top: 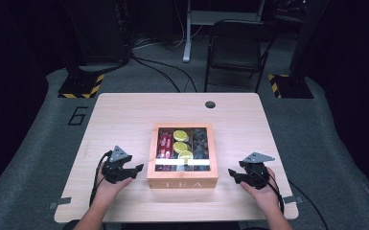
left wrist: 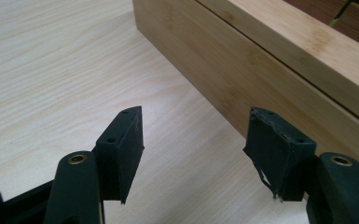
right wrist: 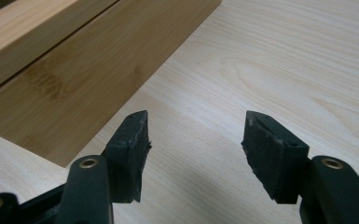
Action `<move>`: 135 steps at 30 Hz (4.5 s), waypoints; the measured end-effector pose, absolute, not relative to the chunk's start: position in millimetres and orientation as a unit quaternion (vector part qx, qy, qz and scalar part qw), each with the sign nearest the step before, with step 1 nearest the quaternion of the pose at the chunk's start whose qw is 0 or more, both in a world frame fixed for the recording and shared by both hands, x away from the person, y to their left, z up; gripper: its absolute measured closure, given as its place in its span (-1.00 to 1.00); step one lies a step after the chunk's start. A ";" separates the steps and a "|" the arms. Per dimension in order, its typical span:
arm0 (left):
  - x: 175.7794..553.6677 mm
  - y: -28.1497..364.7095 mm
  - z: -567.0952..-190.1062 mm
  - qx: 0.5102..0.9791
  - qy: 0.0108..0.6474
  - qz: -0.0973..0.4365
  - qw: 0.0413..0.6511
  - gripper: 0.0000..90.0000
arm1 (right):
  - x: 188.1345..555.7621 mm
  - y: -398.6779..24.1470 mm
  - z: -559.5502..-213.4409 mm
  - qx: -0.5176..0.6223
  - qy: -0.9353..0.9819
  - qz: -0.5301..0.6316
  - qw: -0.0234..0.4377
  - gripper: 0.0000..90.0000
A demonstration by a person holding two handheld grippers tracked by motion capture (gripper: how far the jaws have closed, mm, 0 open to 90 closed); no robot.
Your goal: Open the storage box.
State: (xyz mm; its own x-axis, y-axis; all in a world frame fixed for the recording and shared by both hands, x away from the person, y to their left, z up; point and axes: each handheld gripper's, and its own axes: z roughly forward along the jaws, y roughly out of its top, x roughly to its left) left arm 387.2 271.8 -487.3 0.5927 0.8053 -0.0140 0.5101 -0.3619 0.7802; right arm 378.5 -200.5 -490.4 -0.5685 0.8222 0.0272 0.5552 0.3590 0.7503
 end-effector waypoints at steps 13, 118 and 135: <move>378.3 267.2 -478.0 0.798 0.402 0.171 0.414 -0.16 | 370.4 -192.4 -484.3 0.405 0.813 0.376 0.184 -0.09; 333.6 230.2 -473.1 0.814 0.356 0.143 0.436 -0.07 | 338.6 -148.4 -473.1 0.324 0.831 0.422 0.164 0.07; 333.0 227.5 -474.9 0.821 0.354 0.153 0.421 -0.02 | 340.4 -145.1 -474.7 0.319 0.836 0.419 0.154 0.16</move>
